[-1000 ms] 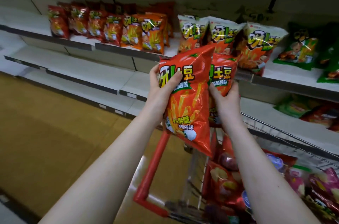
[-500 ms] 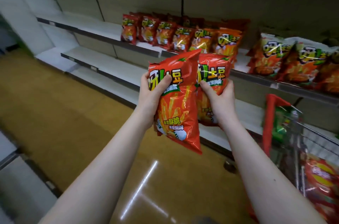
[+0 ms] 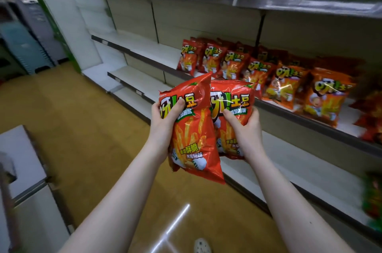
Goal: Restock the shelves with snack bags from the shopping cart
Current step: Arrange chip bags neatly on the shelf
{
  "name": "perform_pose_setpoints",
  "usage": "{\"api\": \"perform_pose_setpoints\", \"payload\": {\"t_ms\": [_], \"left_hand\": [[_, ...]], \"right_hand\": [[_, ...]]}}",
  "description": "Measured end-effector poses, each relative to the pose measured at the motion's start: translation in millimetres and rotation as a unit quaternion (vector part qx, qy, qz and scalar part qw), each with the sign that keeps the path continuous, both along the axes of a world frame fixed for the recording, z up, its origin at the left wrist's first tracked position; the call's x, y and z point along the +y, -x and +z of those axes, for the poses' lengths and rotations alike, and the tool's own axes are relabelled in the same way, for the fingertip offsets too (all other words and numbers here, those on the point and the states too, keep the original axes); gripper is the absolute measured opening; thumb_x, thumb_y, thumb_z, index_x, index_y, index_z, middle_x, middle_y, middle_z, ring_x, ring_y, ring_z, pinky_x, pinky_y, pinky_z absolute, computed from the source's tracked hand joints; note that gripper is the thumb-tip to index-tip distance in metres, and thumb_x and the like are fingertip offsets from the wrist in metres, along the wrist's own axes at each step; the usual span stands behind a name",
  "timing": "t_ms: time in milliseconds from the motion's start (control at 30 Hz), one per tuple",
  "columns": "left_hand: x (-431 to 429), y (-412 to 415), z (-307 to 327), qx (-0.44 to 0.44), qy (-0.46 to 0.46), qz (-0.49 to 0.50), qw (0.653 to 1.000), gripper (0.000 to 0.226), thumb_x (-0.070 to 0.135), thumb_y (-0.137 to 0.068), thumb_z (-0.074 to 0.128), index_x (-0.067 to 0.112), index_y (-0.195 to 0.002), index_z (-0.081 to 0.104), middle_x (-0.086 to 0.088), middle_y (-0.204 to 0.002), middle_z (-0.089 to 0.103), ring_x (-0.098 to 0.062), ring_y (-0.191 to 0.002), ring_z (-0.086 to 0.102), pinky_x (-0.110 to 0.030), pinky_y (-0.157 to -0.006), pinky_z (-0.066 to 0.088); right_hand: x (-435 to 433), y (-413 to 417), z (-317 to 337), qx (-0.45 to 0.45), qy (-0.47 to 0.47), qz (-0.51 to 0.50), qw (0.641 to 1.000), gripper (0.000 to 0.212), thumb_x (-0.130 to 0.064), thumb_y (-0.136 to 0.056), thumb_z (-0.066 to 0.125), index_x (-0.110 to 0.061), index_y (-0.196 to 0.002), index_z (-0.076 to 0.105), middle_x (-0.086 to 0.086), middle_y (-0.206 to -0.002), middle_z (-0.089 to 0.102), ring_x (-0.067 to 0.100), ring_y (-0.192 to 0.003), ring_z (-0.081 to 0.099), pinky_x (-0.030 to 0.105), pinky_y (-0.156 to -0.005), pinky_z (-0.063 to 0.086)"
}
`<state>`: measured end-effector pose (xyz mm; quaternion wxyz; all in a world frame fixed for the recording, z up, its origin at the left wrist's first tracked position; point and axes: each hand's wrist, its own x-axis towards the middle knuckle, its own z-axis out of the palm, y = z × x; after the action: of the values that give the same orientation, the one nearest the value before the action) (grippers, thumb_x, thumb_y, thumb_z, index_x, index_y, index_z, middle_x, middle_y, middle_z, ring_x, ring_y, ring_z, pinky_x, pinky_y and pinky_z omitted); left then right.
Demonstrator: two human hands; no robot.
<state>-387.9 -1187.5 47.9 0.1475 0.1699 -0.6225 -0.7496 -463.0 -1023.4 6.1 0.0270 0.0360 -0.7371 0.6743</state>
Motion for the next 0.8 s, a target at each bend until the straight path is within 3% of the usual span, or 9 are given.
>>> {"api": "perform_pose_setpoints", "payload": {"t_ms": [100, 300, 367, 500, 600, 667, 800], "left_hand": [[-23.4, 50.9, 7.7, -0.008, 0.004, 0.006, 1.000, 0.079, 0.053, -0.061, 0.067, 0.026, -0.128, 0.035, -0.002, -0.110, 0.063, -0.014, -0.084, 0.071, -0.028, -0.063, 0.056], [-57.0, 142.0, 17.4, -0.006, 0.016, -0.009, 1.000, 0.088, 0.050, -0.062, 0.068, 0.026, -0.136, 0.028, -0.003, -0.114, 0.061, -0.012, -0.084, 0.069, -0.024, -0.061, 0.056], [-66.4, 167.9, 16.4, -0.013, 0.016, -0.040, 0.999, 0.100, 0.054, -0.058, 0.081, 0.027, -0.137, 0.024, -0.004, -0.119, 0.059, -0.013, -0.088, 0.069, -0.025, -0.065, 0.056], [-85.5, 219.7, 12.7, -0.015, 0.009, -0.102, 0.995, 0.110, 0.049, -0.046, 0.075, 0.028, -0.139, 0.021, -0.004, -0.121, 0.057, -0.016, -0.094, 0.068, -0.025, -0.066, 0.056], [-100.0, 262.2, 7.5, -0.005, -0.034, -0.104, 0.994, 0.094, 0.030, -0.057, 0.068, 0.024, -0.139, 0.023, -0.005, -0.115, 0.057, -0.018, -0.093, 0.065, -0.025, -0.062, 0.055], [-110.1, 290.9, 4.6, -0.009, -0.040, -0.104, 0.994, 0.087, 0.029, -0.060, 0.065, 0.024, -0.137, 0.025, -0.005, -0.114, 0.058, -0.018, -0.092, 0.065, -0.026, -0.062, 0.054], [-139.1, 357.2, -0.6, 0.000, -0.018, -0.126, 0.992, 0.086, 0.029, -0.061, 0.072, 0.026, -0.135, 0.028, -0.004, -0.117, 0.060, -0.019, -0.097, 0.066, -0.030, -0.070, 0.054]], "right_hand": [[-24.1, 53.1, 2.9, -0.002, 0.015, 0.001, 1.000, 0.065, -0.043, -0.078, 0.070, -0.021, -0.130, 0.038, -0.005, -0.115, 0.055, 0.017, -0.109, 0.057, 0.033, -0.085, 0.047], [-55.8, 140.8, 7.2, 0.005, 0.029, -0.007, 1.000, 0.071, -0.049, -0.074, 0.073, -0.026, -0.132, 0.038, -0.006, -0.121, 0.057, 0.017, -0.113, 0.056, 0.048, -0.099, 0.046], [-63.0, 162.3, 7.7, -0.002, 0.030, -0.011, 0.999, 0.070, -0.051, -0.071, 0.075, -0.031, -0.127, 0.038, -0.006, -0.122, 0.057, 0.017, -0.113, 0.056, 0.049, -0.099, 0.046], [-75.6, 202.0, 5.8, -0.019, 0.023, -0.030, 0.999, 0.098, -0.073, -0.048, 0.070, -0.031, -0.131, 0.036, -0.004, -0.126, 0.056, 0.019, -0.115, 0.056, 0.051, -0.097, 0.047], [-82.7, 231.2, 0.6, -0.018, 0.024, -0.059, 0.998, 0.098, -0.070, -0.047, 0.071, -0.030, -0.129, 0.036, -0.001, -0.126, 0.055, 0.020, -0.115, 0.056, 0.050, -0.096, 0.048], [-88.2, 250.4, -2.8, -0.015, 0.016, -0.078, 0.997, 0.091, -0.067, -0.049, 0.074, -0.035, -0.125, 0.034, -0.001, -0.127, 0.054, 0.020, -0.115, 0.055, 0.049, -0.096, 0.048], [-105.1, 293.7, -8.1, -0.005, 0.012, -0.126, 0.992, 0.076, -0.042, -0.072, 0.078, -0.025, -0.133, 0.035, -0.003, -0.124, 0.052, 0.019, -0.114, 0.054, 0.045, -0.096, 0.048]]}}
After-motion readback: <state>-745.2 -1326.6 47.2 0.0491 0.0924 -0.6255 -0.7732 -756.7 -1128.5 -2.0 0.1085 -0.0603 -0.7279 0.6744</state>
